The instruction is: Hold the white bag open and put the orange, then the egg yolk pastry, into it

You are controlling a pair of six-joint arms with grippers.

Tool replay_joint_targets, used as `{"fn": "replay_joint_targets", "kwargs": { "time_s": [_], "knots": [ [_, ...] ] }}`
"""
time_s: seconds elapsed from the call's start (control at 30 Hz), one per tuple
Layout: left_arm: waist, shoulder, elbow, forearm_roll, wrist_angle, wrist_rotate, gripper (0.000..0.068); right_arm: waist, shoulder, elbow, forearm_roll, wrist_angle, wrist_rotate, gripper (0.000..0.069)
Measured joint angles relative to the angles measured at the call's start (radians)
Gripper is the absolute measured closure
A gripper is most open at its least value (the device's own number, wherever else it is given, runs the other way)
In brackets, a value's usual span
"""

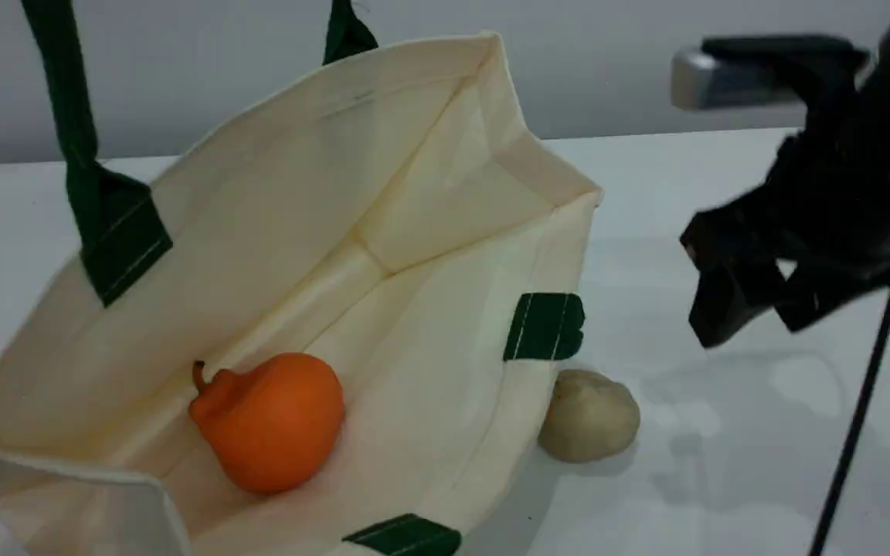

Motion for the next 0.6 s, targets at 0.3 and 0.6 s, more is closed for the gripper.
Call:
{"fn": "replay_joint_targets", "kwargs": {
  "time_s": [0.3,0.6],
  "knots": [
    [0.0,0.0,0.0,0.0,0.001,0.0,0.0611,0.001,0.001,0.03,0.269,-0.097,-0.227,0.0232],
    [0.0,0.0,0.0,-0.001,0.001,0.0,0.0611,0.001,0.124,0.03,0.471,-0.111,-0.408,0.0232]
  ]
}}
